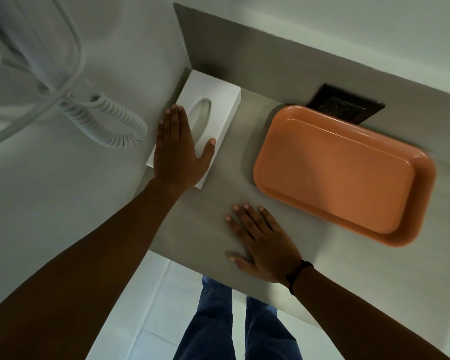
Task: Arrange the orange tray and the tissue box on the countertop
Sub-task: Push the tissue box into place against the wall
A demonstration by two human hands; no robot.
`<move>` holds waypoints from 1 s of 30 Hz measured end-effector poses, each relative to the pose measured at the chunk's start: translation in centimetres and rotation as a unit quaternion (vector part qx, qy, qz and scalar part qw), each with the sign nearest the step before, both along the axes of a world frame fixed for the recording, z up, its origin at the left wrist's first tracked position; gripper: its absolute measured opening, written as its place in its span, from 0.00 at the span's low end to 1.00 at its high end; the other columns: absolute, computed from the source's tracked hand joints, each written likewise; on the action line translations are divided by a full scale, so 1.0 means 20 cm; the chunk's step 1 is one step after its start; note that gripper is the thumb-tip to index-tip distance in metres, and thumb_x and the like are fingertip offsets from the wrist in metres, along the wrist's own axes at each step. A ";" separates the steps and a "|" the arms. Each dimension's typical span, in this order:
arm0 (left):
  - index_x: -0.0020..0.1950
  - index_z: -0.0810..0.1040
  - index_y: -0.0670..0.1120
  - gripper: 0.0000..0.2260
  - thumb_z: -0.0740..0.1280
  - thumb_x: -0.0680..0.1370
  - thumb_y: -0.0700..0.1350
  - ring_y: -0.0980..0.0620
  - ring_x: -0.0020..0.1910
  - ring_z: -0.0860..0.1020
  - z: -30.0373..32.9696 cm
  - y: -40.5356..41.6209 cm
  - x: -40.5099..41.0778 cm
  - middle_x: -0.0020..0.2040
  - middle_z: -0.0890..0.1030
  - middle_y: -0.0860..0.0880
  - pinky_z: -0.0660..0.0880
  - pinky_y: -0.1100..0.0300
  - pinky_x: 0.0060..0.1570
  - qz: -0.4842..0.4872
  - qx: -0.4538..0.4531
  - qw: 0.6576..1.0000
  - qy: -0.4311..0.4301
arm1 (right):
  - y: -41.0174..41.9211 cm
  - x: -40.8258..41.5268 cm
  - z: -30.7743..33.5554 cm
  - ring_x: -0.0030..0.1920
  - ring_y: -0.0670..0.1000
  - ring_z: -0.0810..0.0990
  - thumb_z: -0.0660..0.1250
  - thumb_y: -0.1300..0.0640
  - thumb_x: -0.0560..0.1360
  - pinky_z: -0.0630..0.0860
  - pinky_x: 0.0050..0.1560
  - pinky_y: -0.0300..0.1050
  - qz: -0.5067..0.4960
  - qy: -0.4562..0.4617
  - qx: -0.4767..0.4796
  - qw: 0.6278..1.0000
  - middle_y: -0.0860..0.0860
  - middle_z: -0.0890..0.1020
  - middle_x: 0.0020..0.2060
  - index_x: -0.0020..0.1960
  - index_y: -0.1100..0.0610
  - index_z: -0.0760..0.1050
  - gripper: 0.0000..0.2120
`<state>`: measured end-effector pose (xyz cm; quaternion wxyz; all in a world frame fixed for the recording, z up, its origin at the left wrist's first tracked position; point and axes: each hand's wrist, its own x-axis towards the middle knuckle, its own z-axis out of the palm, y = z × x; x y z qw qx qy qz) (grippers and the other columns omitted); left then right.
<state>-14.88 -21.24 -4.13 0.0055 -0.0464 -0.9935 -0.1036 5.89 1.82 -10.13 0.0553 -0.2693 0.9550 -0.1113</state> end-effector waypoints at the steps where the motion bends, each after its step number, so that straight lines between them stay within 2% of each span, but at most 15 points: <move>1: 0.88 0.49 0.38 0.46 0.55 0.83 0.70 0.40 0.89 0.52 0.01 0.00 0.00 0.89 0.53 0.38 0.48 0.47 0.87 -0.001 0.004 1.000 -0.002 | 0.00 0.00 0.00 0.88 0.59 0.58 0.55 0.29 0.84 0.49 0.89 0.59 0.002 -0.001 0.001 1.000 0.55 0.59 0.88 0.89 0.52 0.54 0.42; 3: 0.88 0.50 0.38 0.46 0.57 0.83 0.69 0.40 0.89 0.52 0.04 0.00 0.01 0.89 0.54 0.38 0.49 0.46 0.88 -0.004 0.023 1.000 -0.004 | 0.00 0.01 0.01 0.88 0.59 0.59 0.56 0.28 0.83 0.55 0.88 0.61 0.003 0.003 0.001 1.000 0.56 0.61 0.87 0.88 0.53 0.56 0.42; 5: 0.88 0.52 0.39 0.44 0.59 0.84 0.67 0.40 0.88 0.54 0.07 -0.02 0.06 0.89 0.57 0.39 0.54 0.43 0.88 -0.012 0.060 0.998 0.009 | -0.02 -0.01 0.04 0.87 0.60 0.60 0.58 0.28 0.82 0.62 0.86 0.61 -0.014 0.010 -0.024 1.000 0.57 0.64 0.86 0.87 0.55 0.60 0.43; 7: 0.88 0.54 0.41 0.42 0.61 0.84 0.67 0.41 0.88 0.57 0.10 -0.08 0.16 0.88 0.60 0.41 0.60 0.43 0.86 -0.011 0.077 0.997 0.024 | -0.09 -0.09 0.10 0.84 0.61 0.62 0.61 0.32 0.82 0.66 0.83 0.59 -0.068 0.004 -0.129 0.989 0.60 0.68 0.83 0.85 0.58 0.62 0.41; 9: 0.88 0.55 0.42 0.43 0.64 0.84 0.67 0.42 0.87 0.59 0.11 -0.14 0.27 0.87 0.62 0.41 0.65 0.42 0.84 -0.006 0.068 0.997 0.028 | -0.22 -0.25 0.19 0.80 0.58 0.65 0.60 0.35 0.84 0.65 0.82 0.52 -0.178 -0.035 -0.275 0.944 0.60 0.70 0.80 0.83 0.60 0.63 0.38; 11: 0.88 0.54 0.41 0.45 0.65 0.83 0.67 0.41 0.87 0.59 0.11 -0.19 0.36 0.87 0.61 0.40 0.67 0.42 0.82 0.007 0.052 0.999 0.005 | -0.35 -0.48 0.31 0.80 0.56 0.67 0.62 0.39 0.86 0.62 0.81 0.44 -0.315 -0.077 -0.375 0.868 0.60 0.71 0.79 0.83 0.61 0.64 0.35; 13: 0.89 0.50 0.40 0.47 0.64 0.82 0.69 0.41 0.88 0.56 0.11 -0.21 0.42 0.88 0.57 0.39 0.67 0.41 0.82 0.023 0.042 0.998 -0.037 | -0.44 -0.70 0.40 0.80 0.56 0.69 0.65 0.45 0.86 0.61 0.79 0.41 -0.417 -0.116 -0.425 0.795 0.60 0.71 0.79 0.84 0.61 0.64 0.33; 15: 0.89 0.48 0.40 0.48 0.60 0.82 0.71 0.41 0.88 0.54 0.10 -0.20 0.44 0.89 0.55 0.40 0.66 0.40 0.82 0.027 0.039 0.997 -0.064 | -0.47 -0.85 0.44 0.78 0.59 0.71 0.67 0.49 0.86 0.65 0.80 0.46 -0.450 -0.161 -0.440 0.760 0.61 0.72 0.77 0.83 0.62 0.65 0.30; 17: 0.88 0.50 0.39 0.48 0.58 0.82 0.72 0.39 0.88 0.54 0.09 -0.19 0.44 0.88 0.55 0.38 0.66 0.38 0.82 0.024 0.032 0.997 -0.067 | -0.49 -0.94 0.44 0.74 0.61 0.74 0.68 0.52 0.86 0.72 0.78 0.56 -0.442 -0.208 -0.431 0.759 0.62 0.74 0.74 0.80 0.63 0.67 0.27; 18: 0.88 0.50 0.38 0.49 0.59 0.81 0.72 0.38 0.88 0.54 0.08 -0.18 0.44 0.88 0.55 0.37 0.66 0.38 0.82 0.023 0.029 0.997 -0.067 | -0.50 -0.95 0.44 0.73 0.61 0.75 0.68 0.54 0.85 0.73 0.76 0.57 -0.438 -0.222 -0.424 0.761 0.63 0.73 0.74 0.80 0.64 0.67 0.27; 22: 0.88 0.53 0.36 0.50 0.65 0.80 0.68 0.36 0.88 0.54 0.05 -0.17 0.43 0.88 0.56 0.35 0.60 0.38 0.85 0.020 0.021 0.998 -0.057 | -0.50 -0.97 0.44 0.76 0.59 0.73 0.68 0.55 0.85 0.70 0.80 0.51 -0.437 -0.236 -0.425 0.757 0.61 0.68 0.78 0.84 0.62 0.63 0.31; 26: 0.87 0.53 0.35 0.49 0.65 0.81 0.67 0.37 0.88 0.53 0.05 -0.17 0.39 0.88 0.55 0.35 0.54 0.42 0.86 0.012 0.019 0.998 -0.051 | -0.50 -1.02 0.44 0.76 0.59 0.73 0.68 0.56 0.85 0.69 0.80 0.48 -0.433 -0.240 -0.426 0.757 0.61 0.69 0.78 0.84 0.62 0.63 0.31; 30: 0.87 0.54 0.34 0.48 0.65 0.81 0.67 0.37 0.88 0.54 0.05 -0.18 0.33 0.87 0.56 0.34 0.54 0.43 0.86 0.010 0.021 0.999 -0.042 | -0.50 -1.07 0.45 0.77 0.58 0.72 0.68 0.56 0.86 0.66 0.78 0.42 -0.428 -0.249 -0.432 0.754 0.61 0.67 0.79 0.86 0.62 0.60 0.33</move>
